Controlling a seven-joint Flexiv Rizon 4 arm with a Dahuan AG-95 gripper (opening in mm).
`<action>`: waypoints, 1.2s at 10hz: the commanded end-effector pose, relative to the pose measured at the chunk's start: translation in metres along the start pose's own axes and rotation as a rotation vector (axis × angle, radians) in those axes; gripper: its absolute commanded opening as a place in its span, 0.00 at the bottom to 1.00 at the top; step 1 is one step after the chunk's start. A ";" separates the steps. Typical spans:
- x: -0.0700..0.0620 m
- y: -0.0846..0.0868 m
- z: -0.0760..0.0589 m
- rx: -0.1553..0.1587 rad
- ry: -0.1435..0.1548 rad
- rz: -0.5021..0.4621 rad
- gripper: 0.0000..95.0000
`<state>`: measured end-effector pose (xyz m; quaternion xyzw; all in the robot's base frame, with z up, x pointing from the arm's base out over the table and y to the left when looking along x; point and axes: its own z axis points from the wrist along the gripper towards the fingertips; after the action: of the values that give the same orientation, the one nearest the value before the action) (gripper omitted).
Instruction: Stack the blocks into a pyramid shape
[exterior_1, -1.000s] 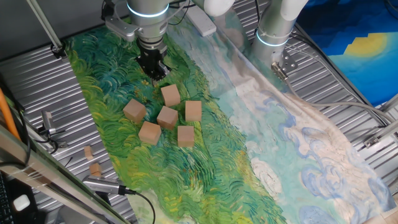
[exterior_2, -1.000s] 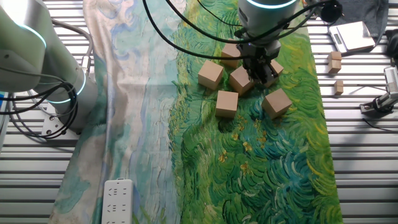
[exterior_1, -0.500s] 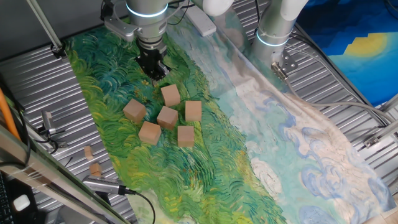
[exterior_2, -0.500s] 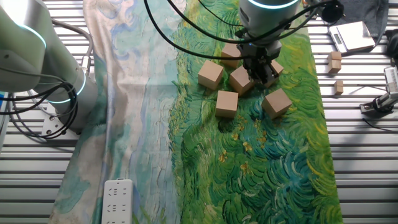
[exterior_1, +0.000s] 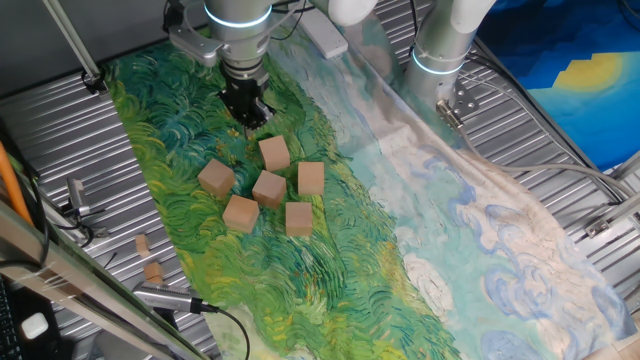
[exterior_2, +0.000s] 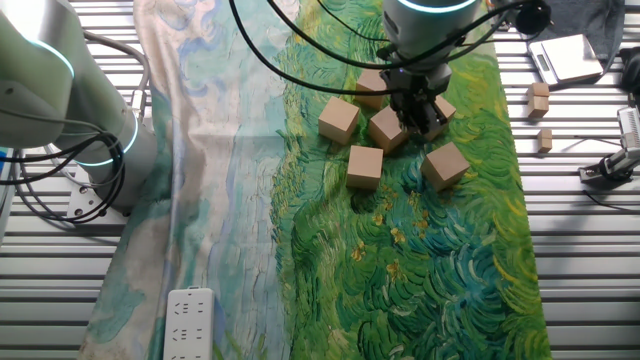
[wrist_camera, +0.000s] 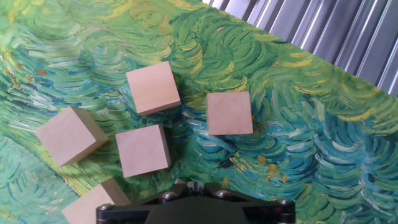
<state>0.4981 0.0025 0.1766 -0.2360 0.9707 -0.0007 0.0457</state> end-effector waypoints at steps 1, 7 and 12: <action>-0.002 -0.001 -0.001 -0.001 0.001 0.003 0.00; -0.024 -0.012 0.003 -0.011 -0.001 -0.011 0.00; -0.057 -0.029 0.023 -0.009 0.000 -0.027 0.00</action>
<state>0.5675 0.0038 0.1570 -0.2487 0.9676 0.0042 0.0434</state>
